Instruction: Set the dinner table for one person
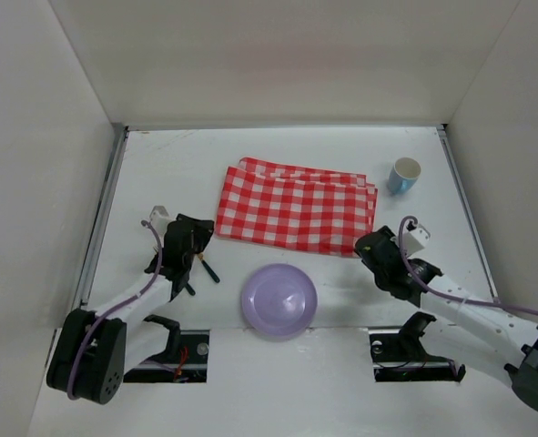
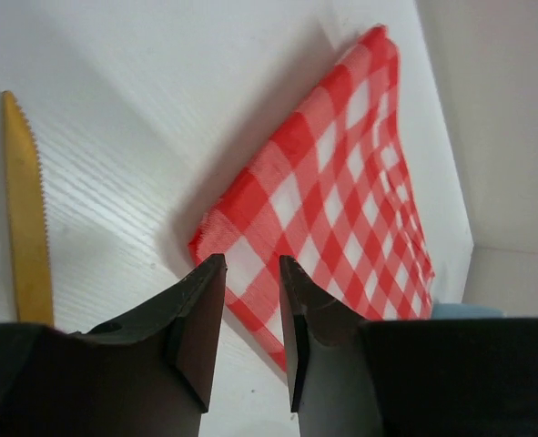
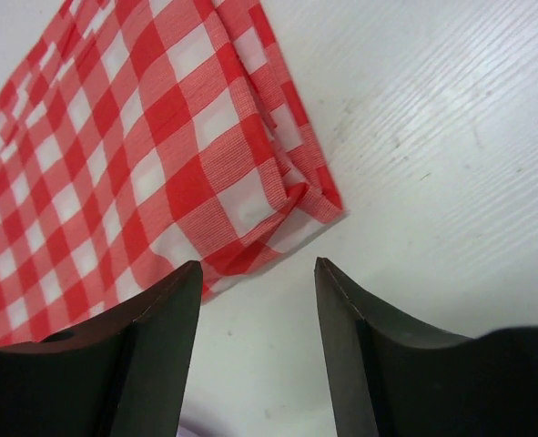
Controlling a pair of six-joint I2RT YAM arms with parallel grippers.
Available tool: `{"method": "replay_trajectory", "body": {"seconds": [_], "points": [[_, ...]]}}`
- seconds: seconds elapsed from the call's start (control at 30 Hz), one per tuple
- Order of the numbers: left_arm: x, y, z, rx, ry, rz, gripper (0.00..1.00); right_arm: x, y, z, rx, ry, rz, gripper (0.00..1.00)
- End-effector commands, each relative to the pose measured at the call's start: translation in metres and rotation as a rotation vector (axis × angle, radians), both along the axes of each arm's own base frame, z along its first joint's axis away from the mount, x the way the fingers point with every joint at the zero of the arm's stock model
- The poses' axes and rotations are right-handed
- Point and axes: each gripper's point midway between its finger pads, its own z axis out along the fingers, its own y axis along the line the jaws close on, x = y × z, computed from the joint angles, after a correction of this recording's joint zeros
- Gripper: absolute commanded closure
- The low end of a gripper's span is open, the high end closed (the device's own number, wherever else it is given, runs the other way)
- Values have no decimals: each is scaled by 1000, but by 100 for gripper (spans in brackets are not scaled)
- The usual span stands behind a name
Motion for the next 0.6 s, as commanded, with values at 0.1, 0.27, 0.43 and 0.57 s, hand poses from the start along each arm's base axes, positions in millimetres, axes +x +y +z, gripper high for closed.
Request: {"method": "replay_trajectory", "body": {"seconds": [0.1,0.27,0.43,0.57], "points": [[8,-47,49,151,-115,-185,67,39,33,30,-153,-2,243,63],[29,-93,30,169,-36,-324,65,63,77,7,-59,15,313,81],[45,-87,-19,116,91,-288,66,63,85,-47,2,109,260,81],[37,-55,-55,95,178,-196,67,72,89,-60,-12,145,247,81]]}}
